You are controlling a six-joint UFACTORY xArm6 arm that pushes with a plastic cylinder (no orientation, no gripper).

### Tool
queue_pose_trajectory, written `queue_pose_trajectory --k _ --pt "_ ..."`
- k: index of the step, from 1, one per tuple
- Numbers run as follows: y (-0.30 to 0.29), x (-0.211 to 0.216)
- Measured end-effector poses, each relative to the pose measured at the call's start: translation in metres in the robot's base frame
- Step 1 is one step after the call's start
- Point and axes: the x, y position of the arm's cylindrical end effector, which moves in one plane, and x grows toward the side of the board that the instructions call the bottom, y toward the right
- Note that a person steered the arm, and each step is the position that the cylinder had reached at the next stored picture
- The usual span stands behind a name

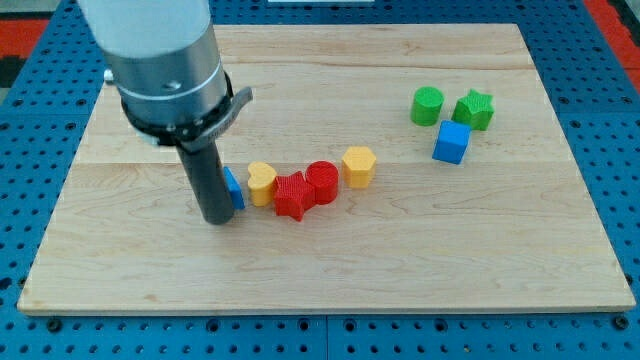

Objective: Drag the blue triangle to the top of the yellow heart

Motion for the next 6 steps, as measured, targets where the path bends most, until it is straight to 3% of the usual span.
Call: queue_pose_trajectory --k 3,6 --pt "-0.018 -0.068" --pt "-0.006 -0.078"
